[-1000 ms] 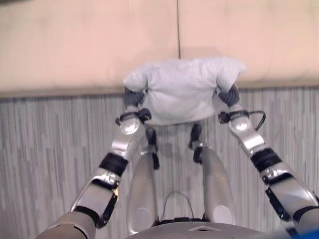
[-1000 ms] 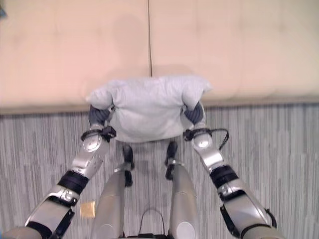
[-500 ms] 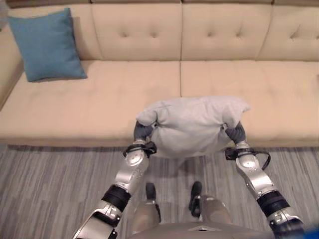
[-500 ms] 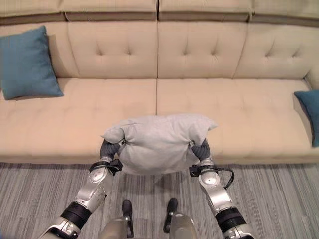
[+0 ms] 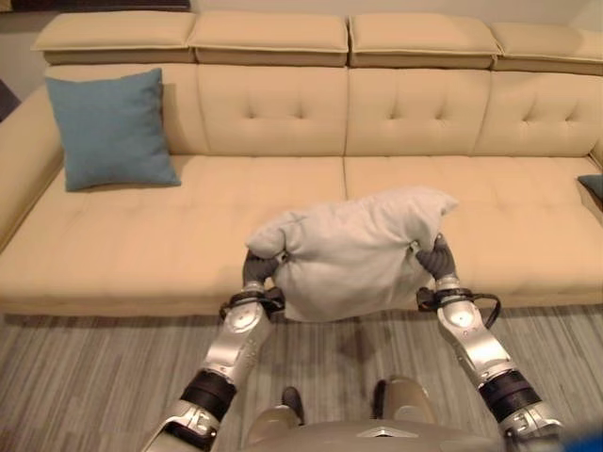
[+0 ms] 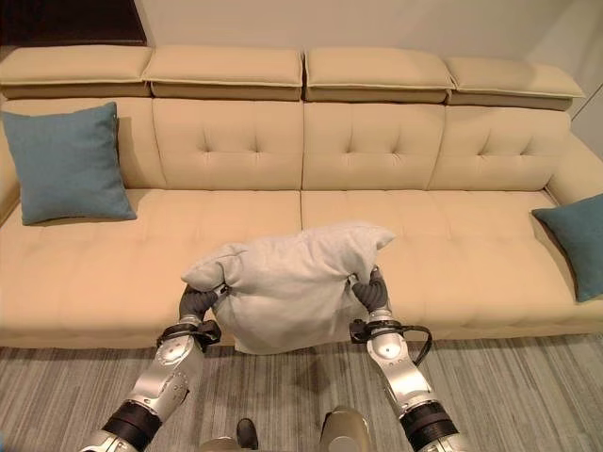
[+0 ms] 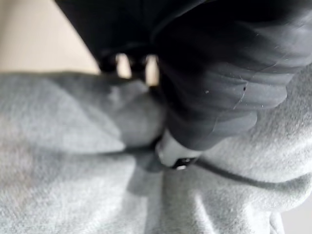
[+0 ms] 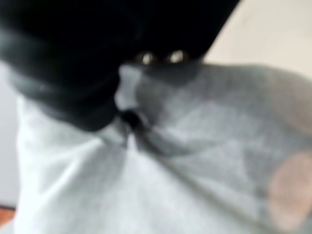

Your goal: Pick up all the scattered cushions and arrange them neatly on the sofa.

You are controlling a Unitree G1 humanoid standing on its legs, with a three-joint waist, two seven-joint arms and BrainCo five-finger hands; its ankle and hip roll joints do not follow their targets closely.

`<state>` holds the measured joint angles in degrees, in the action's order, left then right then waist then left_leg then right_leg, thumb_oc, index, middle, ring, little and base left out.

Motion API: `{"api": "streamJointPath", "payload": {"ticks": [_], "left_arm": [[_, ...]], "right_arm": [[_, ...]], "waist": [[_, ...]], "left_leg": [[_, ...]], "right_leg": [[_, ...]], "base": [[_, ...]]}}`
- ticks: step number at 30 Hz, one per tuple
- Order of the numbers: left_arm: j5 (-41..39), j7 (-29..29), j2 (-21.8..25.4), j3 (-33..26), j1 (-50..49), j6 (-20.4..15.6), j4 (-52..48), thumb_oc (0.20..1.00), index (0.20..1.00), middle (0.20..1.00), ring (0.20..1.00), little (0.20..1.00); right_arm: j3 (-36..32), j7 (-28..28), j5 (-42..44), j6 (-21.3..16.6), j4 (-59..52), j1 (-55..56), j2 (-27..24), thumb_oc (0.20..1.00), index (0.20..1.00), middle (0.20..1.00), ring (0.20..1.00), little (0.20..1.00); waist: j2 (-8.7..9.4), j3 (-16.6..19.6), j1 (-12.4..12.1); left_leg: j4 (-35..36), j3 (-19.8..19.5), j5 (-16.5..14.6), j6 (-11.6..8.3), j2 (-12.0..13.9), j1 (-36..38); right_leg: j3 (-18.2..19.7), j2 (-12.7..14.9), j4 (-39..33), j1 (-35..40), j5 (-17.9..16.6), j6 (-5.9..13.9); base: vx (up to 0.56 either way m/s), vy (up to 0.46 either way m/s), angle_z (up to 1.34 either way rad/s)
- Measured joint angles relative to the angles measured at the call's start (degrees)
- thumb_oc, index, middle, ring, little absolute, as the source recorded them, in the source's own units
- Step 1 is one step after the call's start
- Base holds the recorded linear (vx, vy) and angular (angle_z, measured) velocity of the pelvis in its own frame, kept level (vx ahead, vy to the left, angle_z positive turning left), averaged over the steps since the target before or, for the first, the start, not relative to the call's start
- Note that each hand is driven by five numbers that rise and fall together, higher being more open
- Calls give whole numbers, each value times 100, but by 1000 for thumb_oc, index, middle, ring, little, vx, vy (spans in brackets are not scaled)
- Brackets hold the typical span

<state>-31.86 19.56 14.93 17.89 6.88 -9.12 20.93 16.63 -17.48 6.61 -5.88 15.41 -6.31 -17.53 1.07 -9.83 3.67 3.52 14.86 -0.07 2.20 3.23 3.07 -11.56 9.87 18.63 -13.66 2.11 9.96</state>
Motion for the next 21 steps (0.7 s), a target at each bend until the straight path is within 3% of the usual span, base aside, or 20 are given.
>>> {"api": "streamJointPath", "payload": {"ticks": [3, 5, 6, 7, 8, 11, 14, 16, 18, 21], "left_arm": [[0, 4, 12, -27, -6, 8, 6, 200, 200, 200, 200, 200], [0, -2, -33, -21, -95, 24, 5, 200, 200, 200, 200, 200], [0, -5, -69, -21, -164, 25, 5, 200, 200, 200, 200, 200], [-1, -37, -107, 6, -262, 23, 3, 200, 200, 200, 200, 200], [-4, -79, -177, 3, -287, 21, -1, 200, 200, 200, 200, 200], [-13, -144, -263, 18, -276, 22, 2, 200, 200, 200, 200, 200], [-13, -172, -332, 27, -244, 22, -2, 200, 200, 200, 200, 200], [-7, -209, -331, 120, -149, 22, -5, 200, 200, 200, 200, 200], [0, -209, -335, 196, -140, 31, -4, 200, 200, 200, 200, 200], [1, -204, -315, 207, -158, 112, -1, 200, 200, 200, 200, 200]], "right_arm": [[8, 26, 1, 2, 3, 6, 13, 200, 200, 200, 200, 200], [1, 30, -1, 5, 8, 91, 14, 200, 200, 200, 200, 200], [1, 42, -2, 6, 12, 138, -4, 200, 200, 200, 200, 200], [-23, 66, -3, 7, 13, 200, -72, 200, 200, 200, 200, 200], [-34, 67, -4, 7, 12, 193, -131, 200, 200, 200, 200, 200], [-163, 88, -1, 7, 6, 198, -204, 200, 200, 200, 200, 200], [-258, 77, 2, 4, -54, 202, -218, 200, 200, 200, 200, 200], [-335, 66, 4, 3, -108, 173, -279, 200, 200, 200, 200, 200], [-373, 47, 5, 2, -83, 159, -299, 200, 200, 200, 200, 200], [-339, 39, 5, 3, 49, 157, -274, 200, 200, 200, 200, 200]], "waist": [[74, 34, 30], [195, 59, 98], [214, 83, 110], [119, 147, 132], [56, 175, 116], [162, 165, 119], [127, 183, 67], [152, 168, 122], [229, 124, 120], [224, 97, -98]], "left_leg": [[65, 7, 28, -4, -133, 2], [44, -123, -58, -159, -254, 195], [-1, -172, -123, -225, -250, 268], [-154, -312, -222, -363, -112, 295], [-287, -310, -242, -424, 7, 258], [-1904, -243, -332, -585, 280, -418], [-2422, -262, -447, -749, 559, -602], [-2089, -220, -462, -772, 541, -746], [-1261, -83, -419, -785, 464, -823], [-236, -161, 246, -906, 567, -1074]], "right_leg": [[-172, -34, -1328, 30, -207, -18], [-150, -67, -1537, 250, -524, -107], [-25, -130, -1599, 388, -690, -287], [11, -254, -1636, 540, -806, -519], [-66, -350, -1676, 624, -747, -604], [-375, -471, -1978, 1046, -607, -871], [-363, -640, -2011, 1243, -440, -1111], [-342, -682, -2172, 1296, -437, -1136], [-300, -716, -2361, 1429, -454, -1118], [-67, -937, -2392, 1535, -369, -1142]], "base": [[166, -73, 6], [252, -143, 48], [274, -229, 65], [197, -193, 43], [195, -195, 46], [118, -111, 39], [173, -56, -6], [225, 4, 4], [229, 35, -15], [278, 62, -50]]}}
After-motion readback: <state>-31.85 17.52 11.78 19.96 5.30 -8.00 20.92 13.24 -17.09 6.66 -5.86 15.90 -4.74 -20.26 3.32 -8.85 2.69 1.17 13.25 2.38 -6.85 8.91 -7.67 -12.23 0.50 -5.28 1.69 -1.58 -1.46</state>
